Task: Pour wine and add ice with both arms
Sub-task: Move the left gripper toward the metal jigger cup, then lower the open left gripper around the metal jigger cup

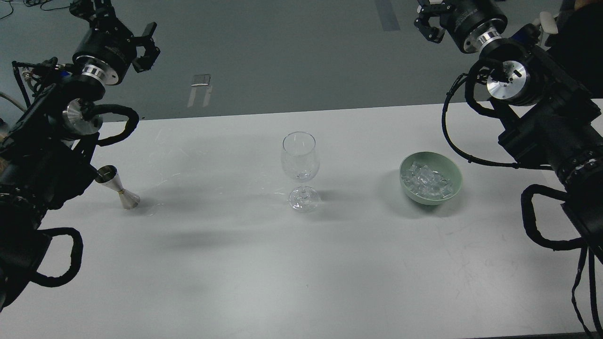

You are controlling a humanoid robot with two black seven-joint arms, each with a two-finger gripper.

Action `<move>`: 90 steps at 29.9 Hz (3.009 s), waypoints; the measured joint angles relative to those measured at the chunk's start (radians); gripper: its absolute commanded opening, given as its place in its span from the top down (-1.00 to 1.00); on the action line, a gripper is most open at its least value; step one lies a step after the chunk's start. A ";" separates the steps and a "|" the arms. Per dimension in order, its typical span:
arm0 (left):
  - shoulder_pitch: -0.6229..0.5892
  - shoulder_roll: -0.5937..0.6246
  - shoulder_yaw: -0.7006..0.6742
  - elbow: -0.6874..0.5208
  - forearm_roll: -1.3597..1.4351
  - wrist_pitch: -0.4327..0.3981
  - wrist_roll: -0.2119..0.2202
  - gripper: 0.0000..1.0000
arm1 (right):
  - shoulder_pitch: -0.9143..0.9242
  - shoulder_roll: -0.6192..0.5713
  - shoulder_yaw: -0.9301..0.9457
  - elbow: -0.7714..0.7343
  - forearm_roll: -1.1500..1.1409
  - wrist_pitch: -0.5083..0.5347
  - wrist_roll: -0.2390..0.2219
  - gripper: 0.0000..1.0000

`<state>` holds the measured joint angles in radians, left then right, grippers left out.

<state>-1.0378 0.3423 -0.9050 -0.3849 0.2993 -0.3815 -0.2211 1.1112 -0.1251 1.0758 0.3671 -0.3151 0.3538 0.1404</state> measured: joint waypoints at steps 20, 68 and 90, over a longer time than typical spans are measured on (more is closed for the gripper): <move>0.005 -0.006 0.004 0.003 -0.014 0.011 -0.170 -0.96 | -0.002 -0.009 0.017 -0.001 -0.001 -0.003 -0.010 -1.00; 0.448 0.395 -0.045 -0.876 -0.164 0.134 0.029 -0.96 | -0.038 -0.060 0.025 0.009 0.001 0.004 -0.004 -1.00; 1.311 0.238 -0.461 -1.159 -0.441 0.074 0.030 -0.96 | -0.081 -0.078 0.024 0.012 0.001 0.002 -0.001 -1.00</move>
<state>0.2732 0.5801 -1.3658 -1.5441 -0.1420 -0.3072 -0.1911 1.0300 -0.2031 1.0998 0.3787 -0.3145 0.3563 0.1392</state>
